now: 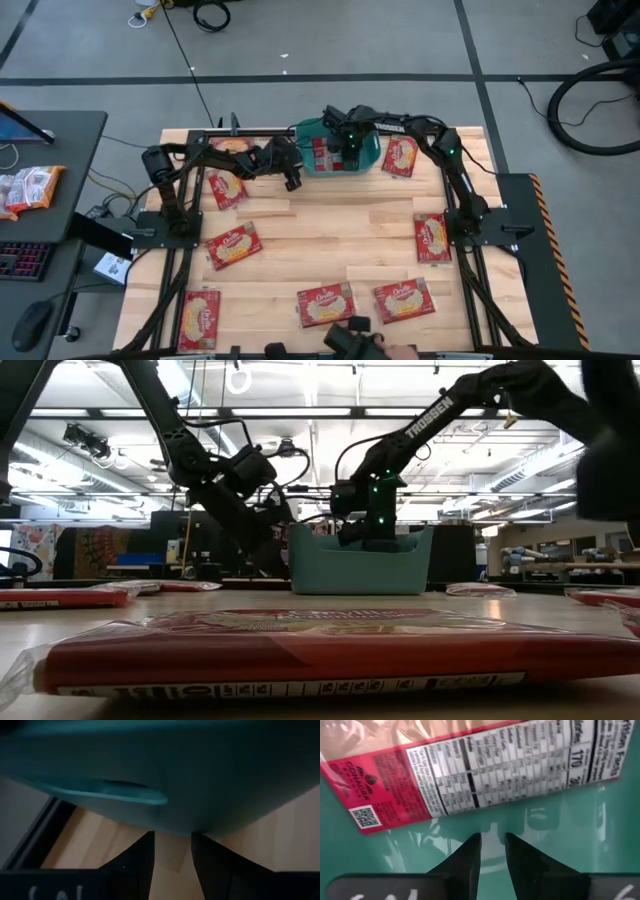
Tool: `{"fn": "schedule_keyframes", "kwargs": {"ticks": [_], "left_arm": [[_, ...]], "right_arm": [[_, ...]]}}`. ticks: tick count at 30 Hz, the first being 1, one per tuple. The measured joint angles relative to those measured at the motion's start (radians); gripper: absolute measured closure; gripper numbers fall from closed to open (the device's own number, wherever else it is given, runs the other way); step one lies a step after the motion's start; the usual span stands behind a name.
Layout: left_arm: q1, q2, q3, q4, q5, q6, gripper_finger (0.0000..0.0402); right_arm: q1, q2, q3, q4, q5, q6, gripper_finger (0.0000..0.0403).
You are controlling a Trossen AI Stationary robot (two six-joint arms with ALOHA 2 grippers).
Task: Sort popcorn bags into baskets
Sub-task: Put the popcorn bag into the bin, then adjust the bin on the table
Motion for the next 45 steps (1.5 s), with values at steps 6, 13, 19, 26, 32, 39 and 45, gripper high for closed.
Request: {"fn": "schedule_keyframes", "kwargs": {"ticks": [6, 13, 19, 26, 32, 39, 45], "left_arm": [[-0.035, 0.004, 0.017, -0.002, -0.008, 0.004, 0.0264], [-0.038, 0.001, 0.076, 0.035, -0.012, -0.002, 0.0264], [-0.029, 0.001, 0.118, 0.034, -0.015, 0.028, 0.0264], [-0.013, 0.001, 0.123, -0.014, -0.044, 0.054, 0.0264], [-0.003, 0.001, 0.123, -0.067, -0.088, 0.1, 0.0264], [-0.004, -0.055, 0.122, -0.145, -0.132, 0.111, 0.0264], [0.003, -0.118, 0.121, -0.275, -0.215, 0.104, 0.0264]], "right_arm": [[0.046, -0.045, -0.01, 0.109, -0.118, 0.005, 0.0305], [0.067, -0.08, -0.01, 0.215, -0.215, 0.04, 0.0305], [0.073, -0.084, -0.01, 0.232, -0.2, 0.059, 0.0305], [0.061, -0.084, -0.008, 0.22, -0.159, 0.089, 0.0305], [0.061, -0.084, -0.007, 0.164, -0.103, 0.103, 0.0305], [0.06, -0.084, -0.006, 0.169, -0.05, 0.094, 0.0302], [0.061, -0.098, -0.006, 0.139, -0.019, 0.082, 0.0302]]}}
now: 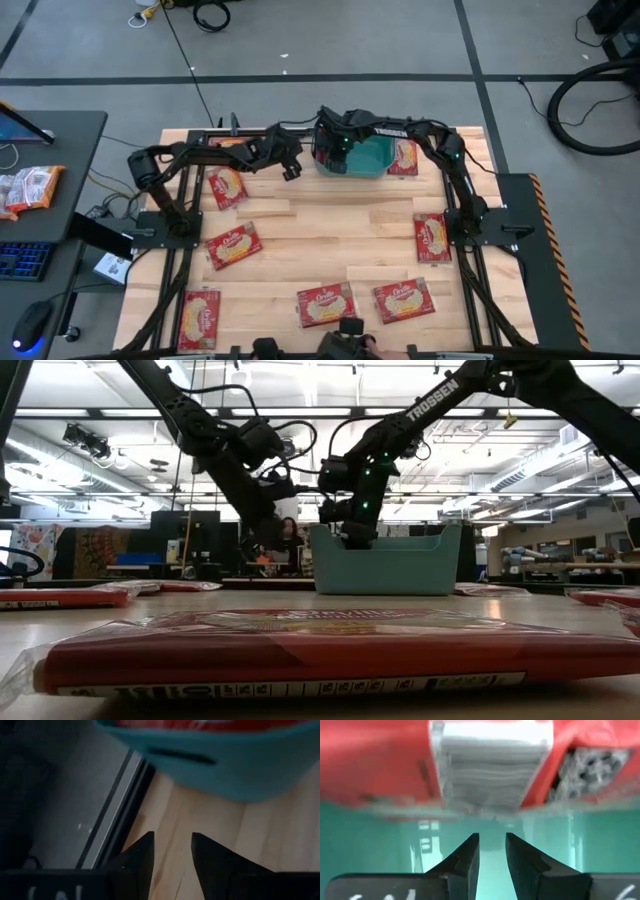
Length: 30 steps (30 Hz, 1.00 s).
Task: Sort popcorn bags into baskets
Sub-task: Adjust the bin on the table
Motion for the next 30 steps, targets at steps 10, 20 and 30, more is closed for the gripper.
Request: {"fn": "schedule_keyframes", "kwargs": {"ticks": [10, 20, 30], "left_arm": [[0.048, -0.024, 0.0, -0.224, -0.021, -0.06, 0.0264], [0.081, -0.048, -0.001, -0.382, -0.017, -0.183, 0.0277], [0.065, -0.139, -0.041, -0.529, -0.044, -0.353, 0.0281]], "right_arm": [[-0.001, -0.122, 0.133, -0.352, 0.076, 0.122, 0.0303], [-0.105, -0.387, 0.115, -0.598, 0.202, 0.159, 0.0311], [-0.24, -0.512, -0.111, -0.706, 0.198, 0.114, 0.0312]]}}
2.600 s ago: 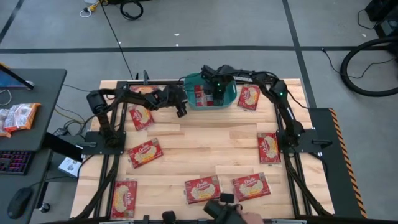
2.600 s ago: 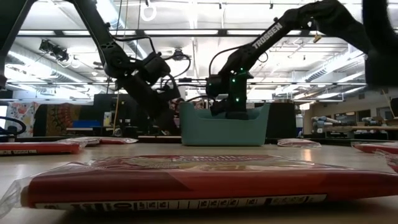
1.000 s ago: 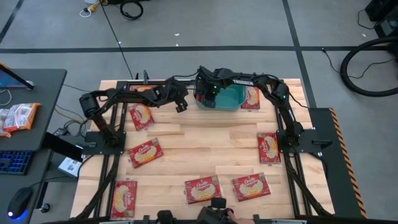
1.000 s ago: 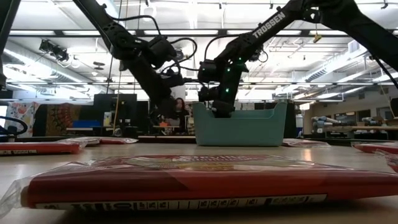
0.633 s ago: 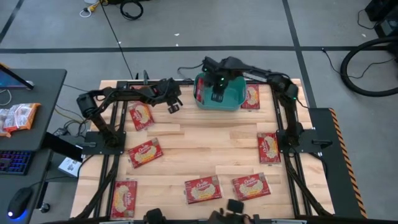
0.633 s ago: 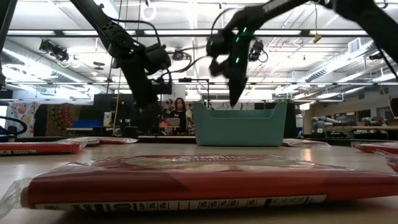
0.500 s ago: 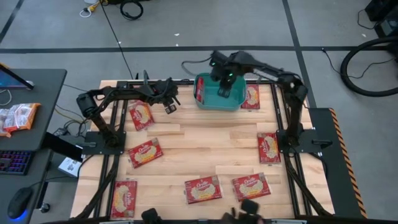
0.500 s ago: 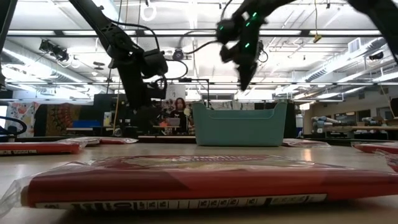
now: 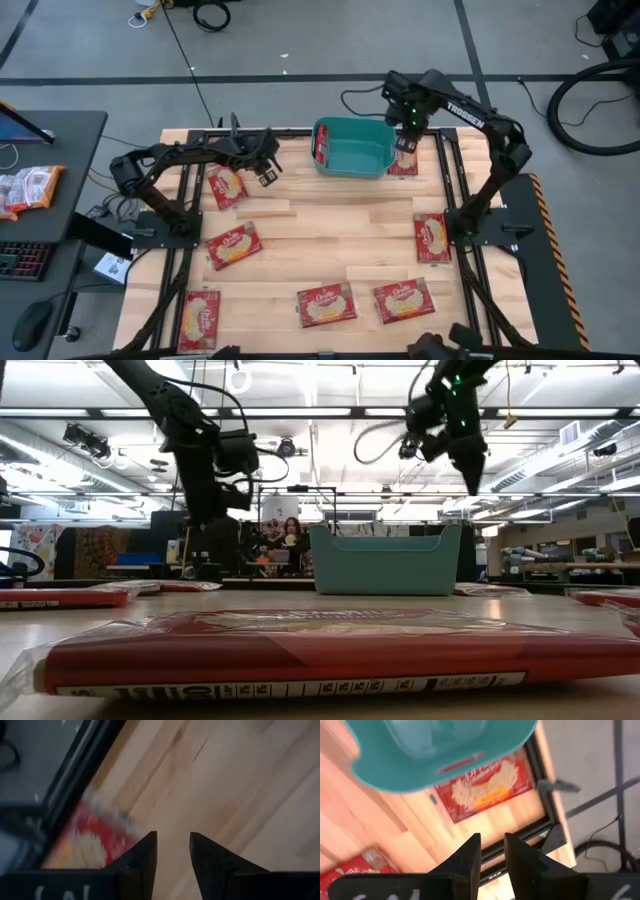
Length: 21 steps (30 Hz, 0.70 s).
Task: Sort popcorn bags into baskets
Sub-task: Adjust the bin on the table
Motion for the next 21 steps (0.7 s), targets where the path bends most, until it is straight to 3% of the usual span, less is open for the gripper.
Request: {"fn": "schedule_keyframes", "kwargs": {"ticks": [7, 16, 21], "left_arm": [[-0.08, -0.107, -0.158, -0.009, 0.008, -0.257, 0.0281], [-0.22, -0.19, -0.197, -0.063, 0.037, -0.322, 0.0281], [-0.24, -0.208, -0.197, -0.05, 0.022, -0.3, 0.0281]], "right_arm": [[-0.002, 0.01, -0.172, 0.128, -0.005, 0.01, 0.0312], [-0.007, 0.01, -0.268, 0.366, -0.087, 0.069, 0.0312], [0.001, 0.009, -0.273, 0.456, -0.108, 0.089, 0.0312]]}}
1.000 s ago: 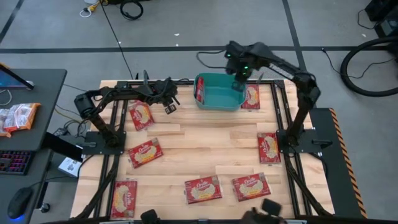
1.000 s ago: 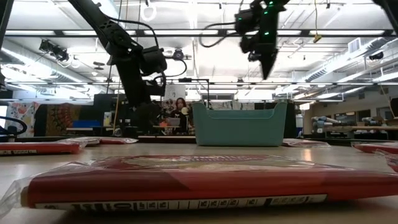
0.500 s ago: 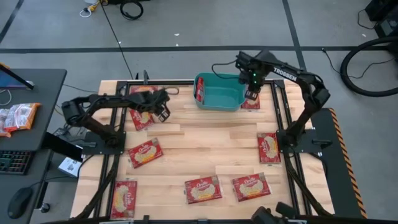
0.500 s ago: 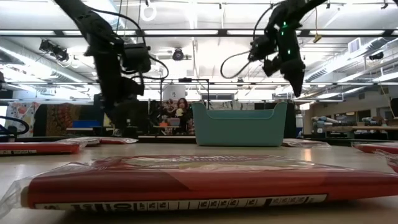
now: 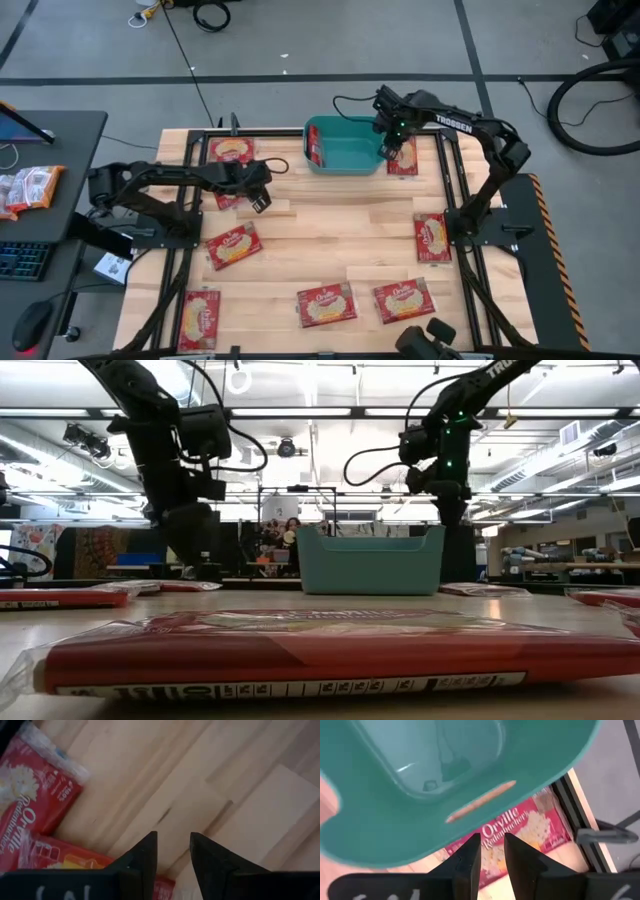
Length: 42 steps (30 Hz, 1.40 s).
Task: Sort popcorn bags into baskets
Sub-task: Adjust the bin on the table, then adjust the popcorn bag in the bin
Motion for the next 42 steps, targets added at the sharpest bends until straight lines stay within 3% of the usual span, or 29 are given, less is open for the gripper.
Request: {"fn": "schedule_keyframes", "kwargs": {"ticks": [9, 17, 22, 26, 34, 37, 42], "left_arm": [[0.049, -0.003, 0.0, -0.002, -0.017, 0.059, 0.0281], [0.059, -0.003, 0.0, -0.002, -0.017, 0.072, 0.0281], [0.059, -0.003, 0.0, 0.049, -0.017, 0.061, 0.0281], [0.076, -0.001, 0.0, 0.202, 0.004, 0.139, 0.0281], [0.173, 0.065, 0.0, 0.466, 0.077, 0.627, 0.0281], [0.21, 0.1, 0.0, 0.498, 0.084, 0.64, 0.0281], [0.251, 0.18, 0.0, 0.546, 0.141, 0.62, 0.0281]], "right_arm": [[0.003, 0.0, 0.0, 0.097, -0.06, 0.045, 0.0312], [-0.014, -0.002, 0.004, 0.058, -0.022, 0.068, 0.0312], [0.073, -0.015, 0.106, 0.008, 0.065, 0.047, 0.0314], [0.167, -0.001, 0.207, 0.047, 0.087, 0.032, 0.0321], [0.197, 0.202, 0.284, 0.101, 0.006, 0.036, 0.0334], [0.196, 0.295, 0.305, 0.107, 0.007, 0.114, 0.0342], [0.186, 0.403, 0.366, 0.118, -0.032, 0.424, 0.0362]]}}
